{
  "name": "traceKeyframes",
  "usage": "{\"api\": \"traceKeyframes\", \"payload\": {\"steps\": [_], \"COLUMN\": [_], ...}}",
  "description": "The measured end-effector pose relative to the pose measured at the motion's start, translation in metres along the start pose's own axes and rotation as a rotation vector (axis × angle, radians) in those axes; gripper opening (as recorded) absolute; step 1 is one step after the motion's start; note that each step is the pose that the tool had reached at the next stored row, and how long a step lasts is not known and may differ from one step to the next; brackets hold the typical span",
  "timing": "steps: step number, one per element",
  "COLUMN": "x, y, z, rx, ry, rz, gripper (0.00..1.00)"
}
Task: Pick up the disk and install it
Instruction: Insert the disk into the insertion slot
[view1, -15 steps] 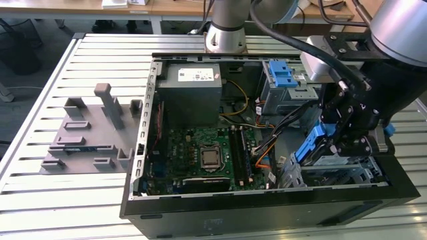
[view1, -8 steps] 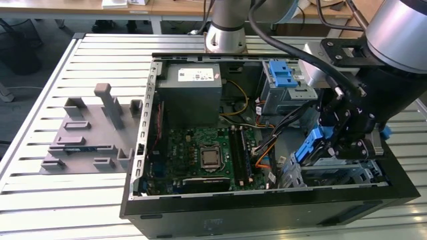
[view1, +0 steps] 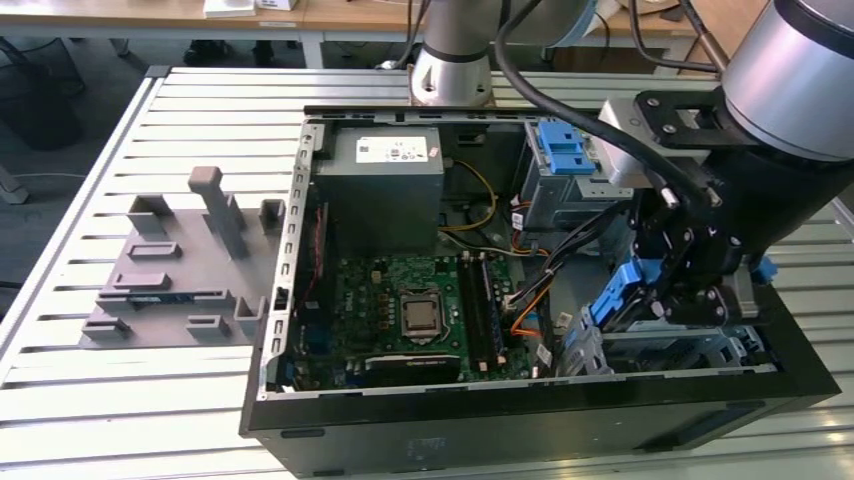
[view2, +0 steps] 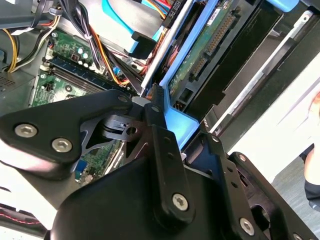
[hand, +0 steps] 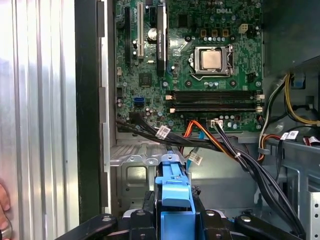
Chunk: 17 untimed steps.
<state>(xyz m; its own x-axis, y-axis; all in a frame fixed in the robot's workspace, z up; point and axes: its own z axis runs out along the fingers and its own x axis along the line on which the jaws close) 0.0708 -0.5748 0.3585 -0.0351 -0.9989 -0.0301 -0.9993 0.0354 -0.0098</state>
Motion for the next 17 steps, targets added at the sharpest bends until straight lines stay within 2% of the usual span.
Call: {"api": "traceKeyframes", "payload": {"steps": [7,17], "x": [0.0003,0.0004], "y": [0.0001,0.0], "z": [0.0055,0.0058], "rx": [0.0,0.0001], "ry": [0.0,0.0004], "rz": [0.0,0.0], "gripper": [0.36,0.36]}}
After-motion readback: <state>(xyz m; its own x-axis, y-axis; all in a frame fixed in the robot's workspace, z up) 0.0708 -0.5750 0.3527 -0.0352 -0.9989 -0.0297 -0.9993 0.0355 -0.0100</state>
